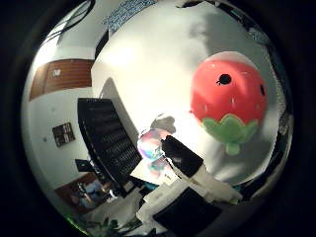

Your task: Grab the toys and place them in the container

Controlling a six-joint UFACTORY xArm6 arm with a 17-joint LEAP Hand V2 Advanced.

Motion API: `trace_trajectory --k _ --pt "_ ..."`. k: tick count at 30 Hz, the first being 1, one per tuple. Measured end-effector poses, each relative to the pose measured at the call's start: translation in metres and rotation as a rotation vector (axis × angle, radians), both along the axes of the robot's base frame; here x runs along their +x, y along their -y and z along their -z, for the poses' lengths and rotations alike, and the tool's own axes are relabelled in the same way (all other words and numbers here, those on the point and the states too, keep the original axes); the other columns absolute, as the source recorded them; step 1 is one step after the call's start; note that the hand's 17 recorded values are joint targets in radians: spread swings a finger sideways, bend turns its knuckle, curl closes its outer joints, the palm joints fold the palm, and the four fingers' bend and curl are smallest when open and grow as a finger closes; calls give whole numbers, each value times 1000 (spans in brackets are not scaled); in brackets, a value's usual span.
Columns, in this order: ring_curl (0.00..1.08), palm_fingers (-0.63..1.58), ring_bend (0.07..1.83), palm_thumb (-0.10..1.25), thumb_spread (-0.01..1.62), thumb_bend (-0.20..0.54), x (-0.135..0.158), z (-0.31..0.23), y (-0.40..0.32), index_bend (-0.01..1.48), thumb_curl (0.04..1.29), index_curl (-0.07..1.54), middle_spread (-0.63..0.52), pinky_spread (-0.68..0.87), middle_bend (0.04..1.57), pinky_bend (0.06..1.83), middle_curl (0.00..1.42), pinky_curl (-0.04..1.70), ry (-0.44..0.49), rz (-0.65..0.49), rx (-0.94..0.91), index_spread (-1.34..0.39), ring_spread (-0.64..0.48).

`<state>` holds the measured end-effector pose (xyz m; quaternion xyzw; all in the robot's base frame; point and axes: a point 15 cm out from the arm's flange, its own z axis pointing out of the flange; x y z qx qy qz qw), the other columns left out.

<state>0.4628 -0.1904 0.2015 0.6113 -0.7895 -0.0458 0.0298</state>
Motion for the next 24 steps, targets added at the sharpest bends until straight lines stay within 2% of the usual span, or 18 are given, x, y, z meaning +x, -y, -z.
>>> trace_trajectory --k 7,14,17,20,22,23,24 --pt "238 150 343 568 1134 -20 -10 35 11 162 317 283 12 465 198 506 314 272 -64 25 26 -376 195" --pt "242 220 362 588 1124 -17 -20 42 21 156 323 273 -5 460 205 504 325 270 -103 13 1 -373 186" --pt "262 414 493 636 1106 -14 -26 42 20 158 333 266 -66 428 257 512 341 256 -129 8 0 -375 91" --pt "299 720 682 680 1096 -15 -39 42 21 166 348 260 -174 214 421 528 394 234 -180 -2 -2 -390 -102" --pt "366 1190 838 717 1085 -13 -47 41 22 217 359 305 -247 -207 581 740 474 280 -210 -6 -7 -433 -252" --pt "391 1230 873 728 1083 -14 -47 37 22 253 361 335 -254 -300 652 776 508 302 -211 -8 -9 -444 -281" --pt "432 1306 953 754 1080 -11 -48 32 23 358 372 398 -254 -376 758 866 563 345 -207 -9 -14 -456 -296"
